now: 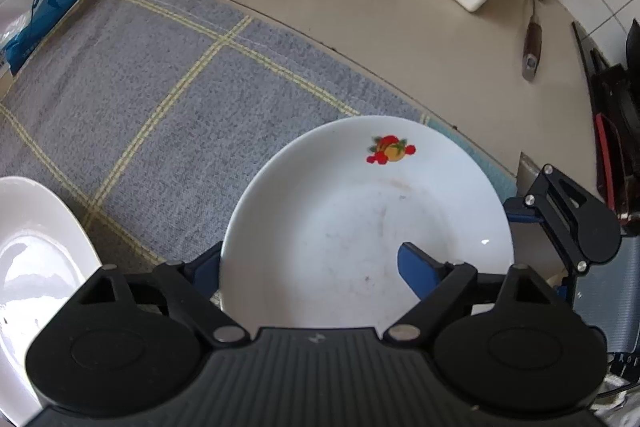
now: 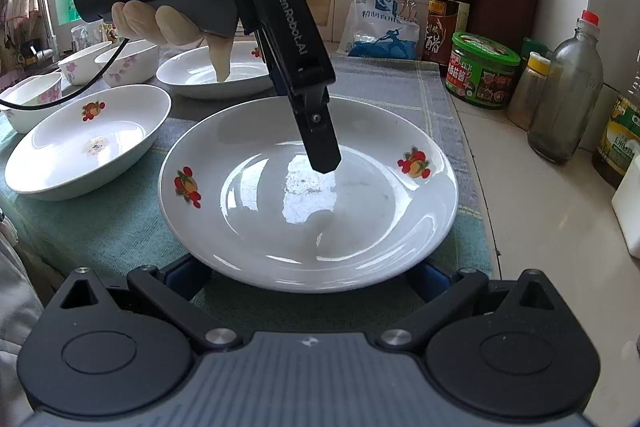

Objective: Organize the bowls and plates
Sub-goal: 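Lift the flower-print plate with the left gripper and carry it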

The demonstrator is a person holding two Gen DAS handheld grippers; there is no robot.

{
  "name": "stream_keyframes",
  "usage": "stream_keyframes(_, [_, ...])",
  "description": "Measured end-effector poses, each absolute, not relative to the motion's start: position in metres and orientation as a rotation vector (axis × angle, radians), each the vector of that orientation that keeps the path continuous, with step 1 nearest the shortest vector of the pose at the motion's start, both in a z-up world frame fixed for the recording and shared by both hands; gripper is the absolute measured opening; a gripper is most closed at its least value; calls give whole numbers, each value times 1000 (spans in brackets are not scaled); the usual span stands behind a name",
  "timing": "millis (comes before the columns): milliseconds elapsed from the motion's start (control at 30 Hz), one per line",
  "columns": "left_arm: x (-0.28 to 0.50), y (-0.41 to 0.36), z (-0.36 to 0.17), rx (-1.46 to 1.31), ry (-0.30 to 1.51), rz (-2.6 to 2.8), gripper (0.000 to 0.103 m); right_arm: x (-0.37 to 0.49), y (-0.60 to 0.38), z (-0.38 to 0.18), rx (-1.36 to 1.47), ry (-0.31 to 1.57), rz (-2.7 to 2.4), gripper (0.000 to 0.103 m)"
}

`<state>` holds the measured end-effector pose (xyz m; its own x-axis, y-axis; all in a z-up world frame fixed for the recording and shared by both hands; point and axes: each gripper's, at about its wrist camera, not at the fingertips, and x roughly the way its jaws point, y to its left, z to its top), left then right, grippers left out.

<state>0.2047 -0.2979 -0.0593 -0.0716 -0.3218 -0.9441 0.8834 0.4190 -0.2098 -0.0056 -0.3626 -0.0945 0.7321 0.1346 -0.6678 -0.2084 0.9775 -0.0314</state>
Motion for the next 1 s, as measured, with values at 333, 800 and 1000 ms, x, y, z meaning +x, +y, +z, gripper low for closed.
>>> stream_keyframes(333, [212,-303,-46,547,1235,-1092,88,2,-370,-87,-124,727,195,103])
stream_keyframes(800, [249,-327,-36,516,1177,-1072,88,45,-399,-85,-141,722,204,103])
stream_keyframes(1000, [265,-335,-43,511,1172,-1059,88,62,-407,-90,-132,735,202,103])
